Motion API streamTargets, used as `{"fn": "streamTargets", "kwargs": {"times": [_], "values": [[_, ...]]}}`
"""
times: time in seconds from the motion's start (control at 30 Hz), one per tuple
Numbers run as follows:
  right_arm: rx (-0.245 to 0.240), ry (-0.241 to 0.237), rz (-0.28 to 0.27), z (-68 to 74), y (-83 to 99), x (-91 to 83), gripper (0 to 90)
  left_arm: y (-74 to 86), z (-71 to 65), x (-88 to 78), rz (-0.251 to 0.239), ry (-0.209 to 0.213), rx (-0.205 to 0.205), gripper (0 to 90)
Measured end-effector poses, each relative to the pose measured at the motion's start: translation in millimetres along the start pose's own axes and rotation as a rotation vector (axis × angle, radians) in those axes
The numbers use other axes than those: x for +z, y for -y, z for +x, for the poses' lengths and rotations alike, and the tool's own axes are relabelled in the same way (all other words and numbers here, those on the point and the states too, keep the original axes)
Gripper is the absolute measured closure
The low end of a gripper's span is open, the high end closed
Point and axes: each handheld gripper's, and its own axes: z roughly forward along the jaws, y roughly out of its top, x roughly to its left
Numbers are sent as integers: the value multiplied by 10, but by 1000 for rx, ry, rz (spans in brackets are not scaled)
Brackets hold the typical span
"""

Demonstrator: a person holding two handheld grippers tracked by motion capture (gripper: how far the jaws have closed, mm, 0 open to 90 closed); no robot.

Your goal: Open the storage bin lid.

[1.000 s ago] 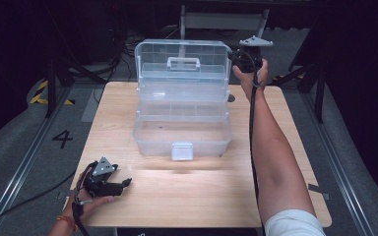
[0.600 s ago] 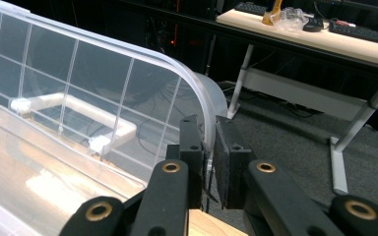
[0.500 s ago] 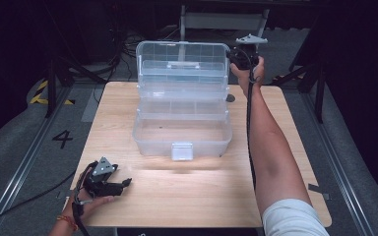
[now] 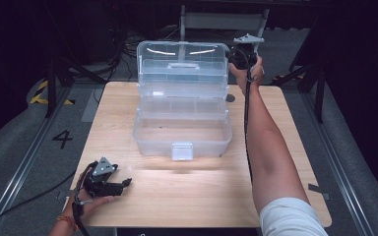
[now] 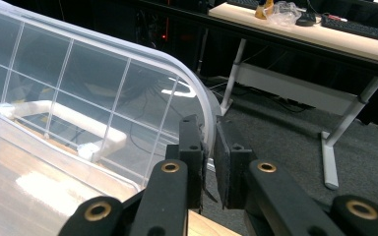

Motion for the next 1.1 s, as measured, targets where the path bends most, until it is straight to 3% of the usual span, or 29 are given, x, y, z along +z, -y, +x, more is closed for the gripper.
{"fn": "streamTargets", "kwargs": {"times": [0.63, 1.1], "values": [[4, 26, 33, 8, 39, 49, 804, 0, 0, 0, 0, 0, -1, 245], [-8, 4, 35, 10, 51, 5, 809, 0, -3, -1, 0, -8, 2, 242]]}}
